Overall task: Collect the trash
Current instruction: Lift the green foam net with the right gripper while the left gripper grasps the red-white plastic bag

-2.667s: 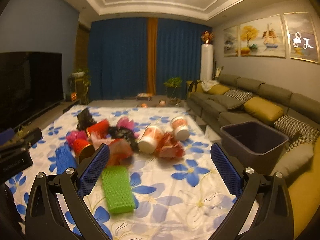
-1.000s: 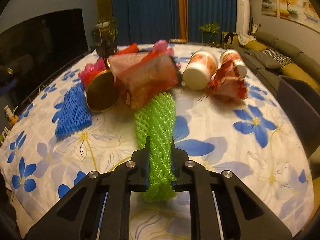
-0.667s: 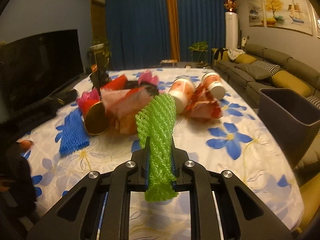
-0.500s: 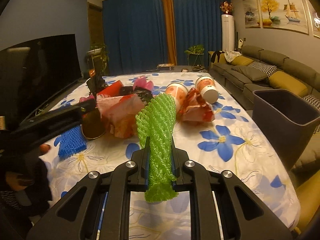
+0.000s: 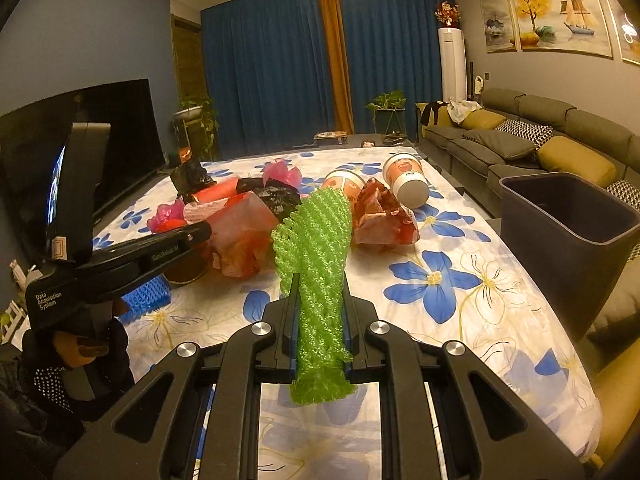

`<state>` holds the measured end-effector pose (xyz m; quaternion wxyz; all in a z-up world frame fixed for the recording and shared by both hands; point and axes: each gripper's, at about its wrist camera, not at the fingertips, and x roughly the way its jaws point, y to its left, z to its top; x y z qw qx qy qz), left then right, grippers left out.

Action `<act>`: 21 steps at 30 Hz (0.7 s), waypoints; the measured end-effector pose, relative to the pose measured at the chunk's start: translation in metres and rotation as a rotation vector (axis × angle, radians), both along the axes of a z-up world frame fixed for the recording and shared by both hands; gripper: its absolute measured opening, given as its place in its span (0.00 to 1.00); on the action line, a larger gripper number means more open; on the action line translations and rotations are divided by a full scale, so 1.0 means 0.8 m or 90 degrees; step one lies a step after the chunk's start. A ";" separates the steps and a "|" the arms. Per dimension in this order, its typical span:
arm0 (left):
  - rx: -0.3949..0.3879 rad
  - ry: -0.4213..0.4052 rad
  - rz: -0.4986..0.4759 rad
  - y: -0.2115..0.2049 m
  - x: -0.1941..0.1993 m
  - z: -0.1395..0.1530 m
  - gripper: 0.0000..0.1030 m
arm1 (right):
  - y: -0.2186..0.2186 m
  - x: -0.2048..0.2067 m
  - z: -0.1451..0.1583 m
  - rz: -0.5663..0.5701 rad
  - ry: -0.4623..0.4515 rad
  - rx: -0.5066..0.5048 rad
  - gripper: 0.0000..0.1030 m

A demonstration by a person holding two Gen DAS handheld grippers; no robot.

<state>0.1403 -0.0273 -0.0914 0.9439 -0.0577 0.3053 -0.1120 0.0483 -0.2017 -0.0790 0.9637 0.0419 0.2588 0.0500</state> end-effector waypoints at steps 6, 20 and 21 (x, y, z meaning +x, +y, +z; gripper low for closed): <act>-0.023 -0.030 -0.018 0.006 -0.035 0.018 0.04 | -0.001 -0.006 0.008 0.004 -0.019 -0.001 0.16; -0.047 -0.160 -0.051 0.024 -0.103 0.102 0.04 | -0.009 -0.015 0.043 -0.007 -0.065 0.005 0.16; -0.046 -0.164 -0.052 0.022 -0.106 0.105 0.04 | -0.011 -0.017 0.046 -0.008 -0.070 0.007 0.16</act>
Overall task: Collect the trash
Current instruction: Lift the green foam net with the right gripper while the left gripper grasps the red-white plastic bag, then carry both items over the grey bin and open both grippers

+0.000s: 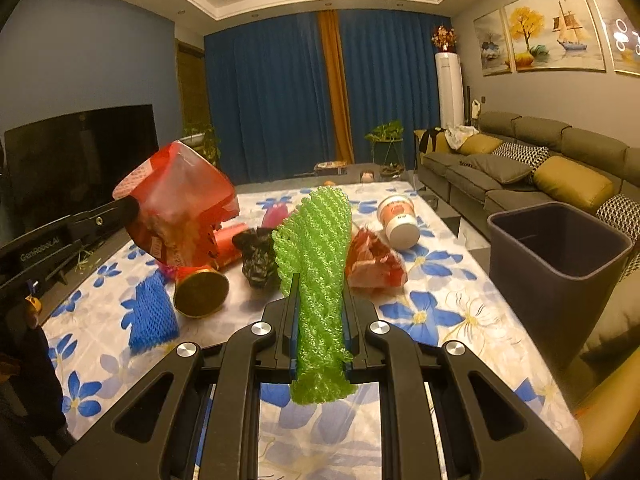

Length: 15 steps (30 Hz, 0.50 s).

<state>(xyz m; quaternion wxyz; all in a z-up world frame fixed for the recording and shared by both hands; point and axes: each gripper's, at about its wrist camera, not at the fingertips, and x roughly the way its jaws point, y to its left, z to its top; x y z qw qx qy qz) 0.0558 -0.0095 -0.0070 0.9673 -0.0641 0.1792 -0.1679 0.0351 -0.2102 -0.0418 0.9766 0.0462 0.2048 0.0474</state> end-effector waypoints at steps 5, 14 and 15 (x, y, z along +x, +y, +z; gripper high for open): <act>0.001 -0.016 -0.012 -0.014 0.001 0.013 0.04 | -0.011 -0.001 0.011 -0.010 -0.017 -0.001 0.16; 0.010 -0.040 -0.051 -0.060 0.011 0.028 0.04 | -0.047 -0.002 0.030 -0.052 -0.048 -0.008 0.16; 0.011 -0.040 -0.056 -0.066 0.014 0.028 0.04 | -0.051 -0.001 0.032 -0.058 -0.051 -0.010 0.16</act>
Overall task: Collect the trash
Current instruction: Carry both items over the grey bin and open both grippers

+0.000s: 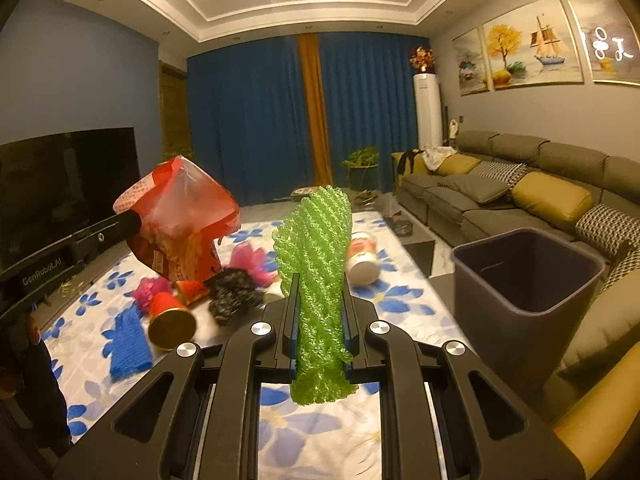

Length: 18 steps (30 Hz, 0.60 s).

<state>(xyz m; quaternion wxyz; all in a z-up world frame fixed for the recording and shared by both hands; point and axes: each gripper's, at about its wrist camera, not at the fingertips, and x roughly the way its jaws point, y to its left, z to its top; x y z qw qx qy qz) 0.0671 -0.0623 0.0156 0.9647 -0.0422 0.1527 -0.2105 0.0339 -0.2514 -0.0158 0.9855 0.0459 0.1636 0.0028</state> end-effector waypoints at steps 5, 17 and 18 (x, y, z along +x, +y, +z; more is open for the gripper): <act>0.004 0.000 -0.033 -0.038 0.017 0.003 0.04 | -0.032 0.006 0.007 -0.040 -0.010 -0.001 0.16; 0.012 -0.007 -0.126 -0.157 0.060 0.001 0.04 | -0.129 0.026 0.017 -0.161 -0.025 0.000 0.17; 0.013 -0.008 -0.132 -0.166 0.063 0.001 0.04 | -0.138 0.027 0.018 -0.170 -0.025 0.000 0.17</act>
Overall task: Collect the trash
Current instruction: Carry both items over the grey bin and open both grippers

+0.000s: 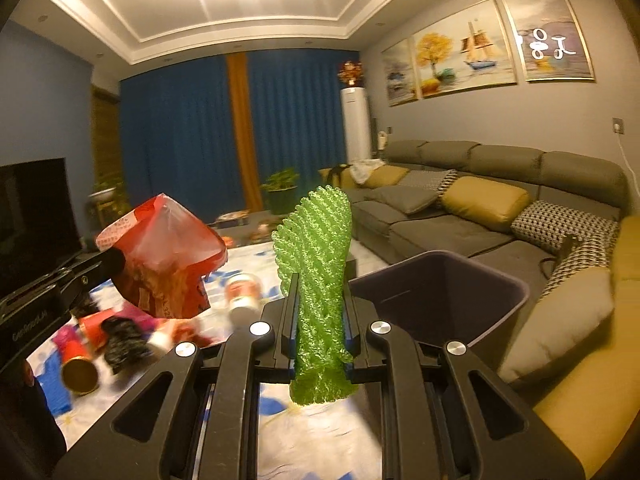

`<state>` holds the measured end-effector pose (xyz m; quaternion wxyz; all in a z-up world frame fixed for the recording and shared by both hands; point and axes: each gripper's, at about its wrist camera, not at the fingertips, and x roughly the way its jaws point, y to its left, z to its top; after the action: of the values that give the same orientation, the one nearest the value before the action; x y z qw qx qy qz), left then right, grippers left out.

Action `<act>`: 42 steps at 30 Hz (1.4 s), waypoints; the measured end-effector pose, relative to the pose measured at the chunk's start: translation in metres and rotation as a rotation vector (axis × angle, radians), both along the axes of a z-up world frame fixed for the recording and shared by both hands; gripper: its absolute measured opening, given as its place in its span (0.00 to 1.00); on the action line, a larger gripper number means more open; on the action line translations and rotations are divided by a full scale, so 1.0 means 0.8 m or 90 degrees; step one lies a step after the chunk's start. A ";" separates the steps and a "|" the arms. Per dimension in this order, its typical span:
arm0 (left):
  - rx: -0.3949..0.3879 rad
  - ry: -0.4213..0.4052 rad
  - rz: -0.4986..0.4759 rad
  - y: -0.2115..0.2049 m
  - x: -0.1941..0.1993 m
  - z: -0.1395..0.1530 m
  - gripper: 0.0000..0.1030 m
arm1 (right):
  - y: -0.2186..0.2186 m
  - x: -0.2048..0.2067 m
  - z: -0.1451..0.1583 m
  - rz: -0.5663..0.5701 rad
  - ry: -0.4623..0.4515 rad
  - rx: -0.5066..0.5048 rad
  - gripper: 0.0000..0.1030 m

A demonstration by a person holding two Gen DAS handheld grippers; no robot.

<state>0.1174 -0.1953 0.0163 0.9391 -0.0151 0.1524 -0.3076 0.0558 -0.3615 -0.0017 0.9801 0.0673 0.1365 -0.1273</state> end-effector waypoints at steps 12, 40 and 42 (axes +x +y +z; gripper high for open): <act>0.009 0.007 -0.075 -0.123 0.038 -0.007 0.04 | -0.079 0.012 -0.002 -0.094 -0.006 0.008 0.19; 0.004 0.103 -0.155 -0.244 0.129 -0.058 0.04 | -0.146 0.072 -0.034 -0.142 0.021 0.040 0.30; 0.004 0.113 -0.158 -0.245 0.136 -0.066 0.05 | -0.149 0.074 -0.034 -0.144 0.021 0.042 0.34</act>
<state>0.2263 -0.3914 -0.0361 0.8768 -0.0206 0.2365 -0.4182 0.1148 -0.4804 -0.0292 0.9544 0.1120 0.1485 -0.2334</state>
